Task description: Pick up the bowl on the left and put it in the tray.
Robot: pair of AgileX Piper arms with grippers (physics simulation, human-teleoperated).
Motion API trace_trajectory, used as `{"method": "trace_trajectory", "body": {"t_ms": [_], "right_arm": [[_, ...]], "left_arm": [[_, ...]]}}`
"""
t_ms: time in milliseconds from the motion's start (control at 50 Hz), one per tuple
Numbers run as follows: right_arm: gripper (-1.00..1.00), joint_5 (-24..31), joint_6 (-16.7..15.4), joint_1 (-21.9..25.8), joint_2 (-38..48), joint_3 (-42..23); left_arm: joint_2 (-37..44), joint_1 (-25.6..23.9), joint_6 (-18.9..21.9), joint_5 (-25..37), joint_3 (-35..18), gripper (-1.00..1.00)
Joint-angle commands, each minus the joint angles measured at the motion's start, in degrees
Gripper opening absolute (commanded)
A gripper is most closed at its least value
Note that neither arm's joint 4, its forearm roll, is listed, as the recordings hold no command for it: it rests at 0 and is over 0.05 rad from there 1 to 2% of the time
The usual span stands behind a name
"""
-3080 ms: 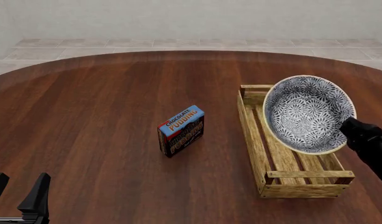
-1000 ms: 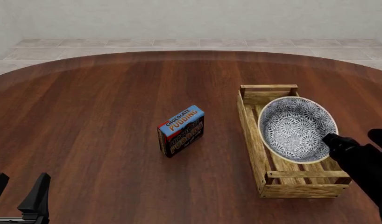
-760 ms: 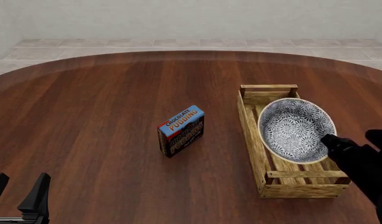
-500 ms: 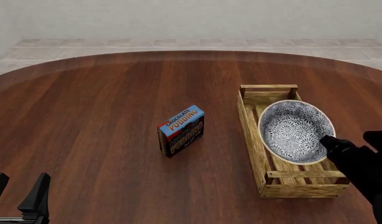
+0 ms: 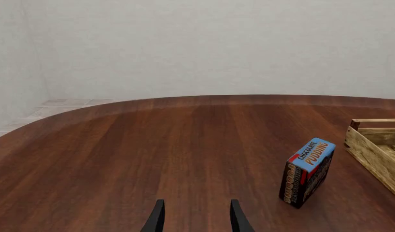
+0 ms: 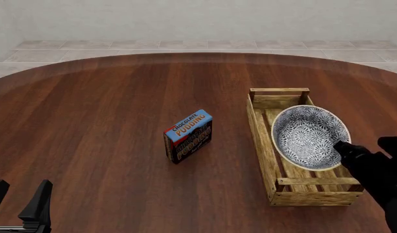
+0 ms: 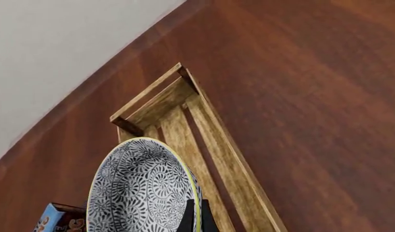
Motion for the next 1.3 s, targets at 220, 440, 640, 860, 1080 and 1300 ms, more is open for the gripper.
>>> {"method": "trace_trajectory", "body": {"t_ms": [220,440,640,860,1080,1300], "right_arm": [[-1.0,-2.6,-1.4,-0.2,3.4,-0.8],[-1.0,-2.7,-2.0,0.2,4.3,-1.6],[-1.0,-3.9,-2.5,-0.1,5.8,-2.1],[-1.0,-6.2,-3.0,-0.9,8.8,-2.0],[-1.0,-7.1,-2.8,-0.8,10.4,-2.1],[-1.0,-8.1,-2.6,-0.4,11.5,-2.0]], "left_arm": [[0.0,0.0,0.0,0.0,0.0,1.0],[0.0,0.0,0.0,0.0,0.0,1.0],[0.0,0.0,0.0,0.0,0.0,1.0],[0.0,0.0,0.0,0.0,0.0,1.0],[0.0,0.0,0.0,0.0,0.0,1.0],[0.0,0.0,0.0,0.0,0.0,1.0]]}}
